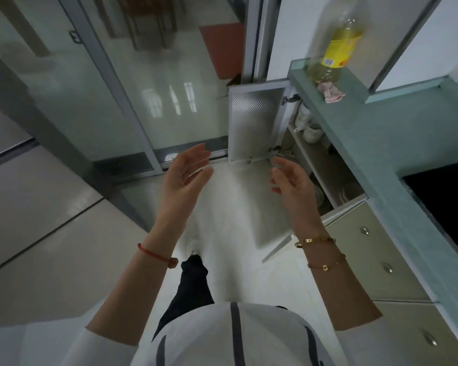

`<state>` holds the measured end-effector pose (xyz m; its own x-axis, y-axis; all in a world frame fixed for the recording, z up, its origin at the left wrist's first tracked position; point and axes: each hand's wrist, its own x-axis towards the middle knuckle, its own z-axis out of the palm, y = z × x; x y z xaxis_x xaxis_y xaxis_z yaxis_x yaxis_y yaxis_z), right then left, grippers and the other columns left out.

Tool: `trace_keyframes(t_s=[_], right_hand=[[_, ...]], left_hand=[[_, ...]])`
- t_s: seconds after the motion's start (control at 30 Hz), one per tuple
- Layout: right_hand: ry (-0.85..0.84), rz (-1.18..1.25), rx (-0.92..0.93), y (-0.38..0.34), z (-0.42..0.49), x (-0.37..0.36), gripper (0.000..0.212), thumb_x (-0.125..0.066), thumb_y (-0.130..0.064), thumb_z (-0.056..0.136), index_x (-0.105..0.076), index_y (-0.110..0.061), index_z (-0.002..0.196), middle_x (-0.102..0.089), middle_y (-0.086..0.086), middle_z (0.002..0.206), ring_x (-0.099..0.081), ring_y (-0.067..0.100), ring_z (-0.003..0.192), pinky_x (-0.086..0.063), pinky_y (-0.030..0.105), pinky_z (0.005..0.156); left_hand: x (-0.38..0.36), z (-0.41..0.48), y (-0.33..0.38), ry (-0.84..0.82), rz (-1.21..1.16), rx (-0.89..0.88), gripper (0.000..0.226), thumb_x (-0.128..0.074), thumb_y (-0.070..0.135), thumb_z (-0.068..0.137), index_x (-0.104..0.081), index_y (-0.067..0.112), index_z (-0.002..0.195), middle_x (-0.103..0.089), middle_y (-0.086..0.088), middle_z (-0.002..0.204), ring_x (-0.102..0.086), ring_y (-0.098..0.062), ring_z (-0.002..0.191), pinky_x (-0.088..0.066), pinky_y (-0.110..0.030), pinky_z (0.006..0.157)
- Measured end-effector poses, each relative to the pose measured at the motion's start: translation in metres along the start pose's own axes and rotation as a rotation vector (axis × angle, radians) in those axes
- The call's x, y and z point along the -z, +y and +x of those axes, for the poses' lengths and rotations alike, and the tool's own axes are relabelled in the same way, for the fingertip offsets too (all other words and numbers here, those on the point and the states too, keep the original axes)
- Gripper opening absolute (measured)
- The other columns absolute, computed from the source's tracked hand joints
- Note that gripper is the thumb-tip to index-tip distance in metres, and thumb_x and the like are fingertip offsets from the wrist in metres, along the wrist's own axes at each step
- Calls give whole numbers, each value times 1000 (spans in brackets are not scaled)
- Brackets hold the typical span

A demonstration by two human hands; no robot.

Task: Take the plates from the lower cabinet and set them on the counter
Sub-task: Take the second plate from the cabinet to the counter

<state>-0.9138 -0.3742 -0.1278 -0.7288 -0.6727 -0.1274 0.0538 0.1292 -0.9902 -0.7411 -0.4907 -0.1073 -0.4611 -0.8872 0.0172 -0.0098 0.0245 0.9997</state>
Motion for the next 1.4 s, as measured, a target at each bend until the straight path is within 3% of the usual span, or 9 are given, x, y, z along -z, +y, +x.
trace_keyframes(t_s=[0.2,0.33,0.43,0.67,0.77,0.87,1.1,1.3,1.4], right_hand=[[191,51,-36,3,100,-38,27,-60,-16,94,-61,-18,120,-64,11,120,-62,21,104,-55,28,82],[337,87,-70,4,156,-60,30,-59,-17,94,-60,-15,124,-64,6,115,-62,23,103,-55,30,84],[467,113,-108,7,187,-70,30,-60,-20,94,-60,-17,124,-64,4,110,-63,22,101,-56,31,85],[706,154,-166,21,233,-67,22,-60,-15,93,-62,-22,114,-66,13,113,-61,18,93,-52,20,73],[789,163,-187,30,249,-53,21,-60,-17,93,-62,-22,114,-67,10,107,-61,17,91,-53,17,70],[881,178,-217,44,267,-32,22,-60,-17,93,-64,-19,114,-66,7,99,-61,17,88,-53,23,75],[1006,151,-370,90,320,19,26,-61,-19,93,-64,-12,118,-67,11,98,-63,22,89,-55,38,85],[1025,97,-483,154,360,47,25,-62,-24,90,-67,-17,114,-68,1,95,-67,28,99,-55,48,92],[1038,77,-502,205,382,58,24,-63,-27,89,-68,-20,112,-70,2,98,-67,25,99,-54,50,93]], left_hand=[[-8,136,-8,-173,7,-16,39,-61,-4,92,-58,11,127,-66,-8,123,-64,-17,114,-48,-40,107],[-15,227,-12,-327,36,-2,39,-61,-5,91,-57,2,129,-64,-15,127,-62,-25,119,-49,-39,106],[-28,285,-20,-432,71,26,40,-65,-3,89,-60,7,128,-68,-8,123,-65,-17,116,-52,-29,99],[-82,373,-53,-691,23,101,40,-63,-9,87,-62,11,122,-69,-6,113,-63,-21,117,-51,-23,96],[-117,399,-71,-780,35,112,41,-66,-5,88,-62,12,125,-70,-2,113,-65,-14,115,-51,-21,96],[-155,419,-88,-845,48,136,41,-69,1,88,-64,21,123,-69,0,121,-66,-8,113,-52,-18,92],[-240,464,-144,-900,130,168,41,-70,3,87,-63,10,127,-70,2,117,-68,0,104,-50,-9,82],[-298,486,-208,-959,196,168,36,-71,13,82,-69,34,110,-72,7,110,-69,-4,102,-51,-14,83],[-327,496,-256,-1013,249,145,36,-70,17,82,-67,31,115,-71,7,115,-68,-8,107,-53,-20,91]])
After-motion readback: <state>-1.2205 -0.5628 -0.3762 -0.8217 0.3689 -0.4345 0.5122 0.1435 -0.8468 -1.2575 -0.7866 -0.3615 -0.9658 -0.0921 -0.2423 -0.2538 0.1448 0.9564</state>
